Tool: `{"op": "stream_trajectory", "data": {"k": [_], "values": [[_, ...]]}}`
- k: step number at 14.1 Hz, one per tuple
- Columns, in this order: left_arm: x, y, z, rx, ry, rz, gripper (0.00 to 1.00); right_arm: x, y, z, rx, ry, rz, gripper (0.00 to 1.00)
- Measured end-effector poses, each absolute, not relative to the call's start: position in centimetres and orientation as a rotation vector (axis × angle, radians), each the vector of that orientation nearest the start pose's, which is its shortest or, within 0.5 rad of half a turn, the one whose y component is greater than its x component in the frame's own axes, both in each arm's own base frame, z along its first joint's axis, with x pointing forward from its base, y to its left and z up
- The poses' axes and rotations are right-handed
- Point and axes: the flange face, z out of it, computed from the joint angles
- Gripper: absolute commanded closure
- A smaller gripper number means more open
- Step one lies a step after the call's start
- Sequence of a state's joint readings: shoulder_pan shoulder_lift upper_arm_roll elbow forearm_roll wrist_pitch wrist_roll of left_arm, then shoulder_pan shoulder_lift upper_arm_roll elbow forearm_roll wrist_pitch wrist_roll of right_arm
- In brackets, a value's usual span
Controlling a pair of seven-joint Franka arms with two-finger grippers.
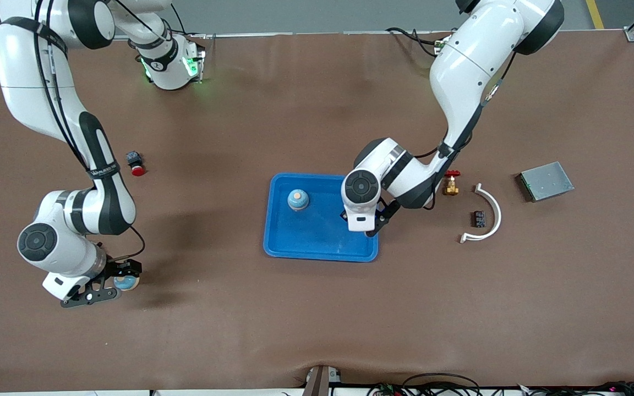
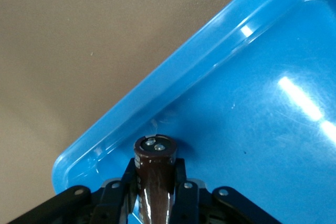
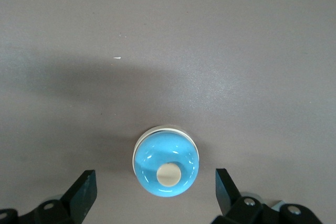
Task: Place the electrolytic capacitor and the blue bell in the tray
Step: 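Release the capacitor into the tray and lift the left gripper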
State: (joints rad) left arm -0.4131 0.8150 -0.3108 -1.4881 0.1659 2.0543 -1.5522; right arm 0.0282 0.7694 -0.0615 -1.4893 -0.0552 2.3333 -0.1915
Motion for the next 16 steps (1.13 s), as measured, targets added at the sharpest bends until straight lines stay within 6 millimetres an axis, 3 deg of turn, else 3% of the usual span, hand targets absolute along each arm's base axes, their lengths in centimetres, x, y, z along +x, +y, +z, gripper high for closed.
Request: {"op": "stream_trajectory", "data": {"k": [5, 8, 10, 13, 16], "values": [[54.9, -42.4, 20.1, -2.735, -1.129, 0.217, 0.00, 72.1, -3.2, 20.6, -3.141, -0.361, -0.092, 0.00], [56.0, -40.8, 25.2, -2.768, -0.980, 0.208, 0.00, 72.1, -3.3, 20.2, -3.134, -0.369, -0.088, 0.00], [57.4, -37.8, 30.5, -2.802, -0.850, 0.205, 0.00, 72.2, -3.1, 19.9, -3.130, -0.401, -0.114, 0.00], [59.1, -31.9, 38.0, -2.862, -0.667, 0.227, 0.00, 72.5, -2.8, 18.3, -3.128, -0.442, -0.165, 0.00], [60.4, -25.2, 42.7, -2.932, -0.508, 0.242, 0.00, 72.4, -2.7, 17.8, -3.120, -0.499, -0.164, 0.00]]}}
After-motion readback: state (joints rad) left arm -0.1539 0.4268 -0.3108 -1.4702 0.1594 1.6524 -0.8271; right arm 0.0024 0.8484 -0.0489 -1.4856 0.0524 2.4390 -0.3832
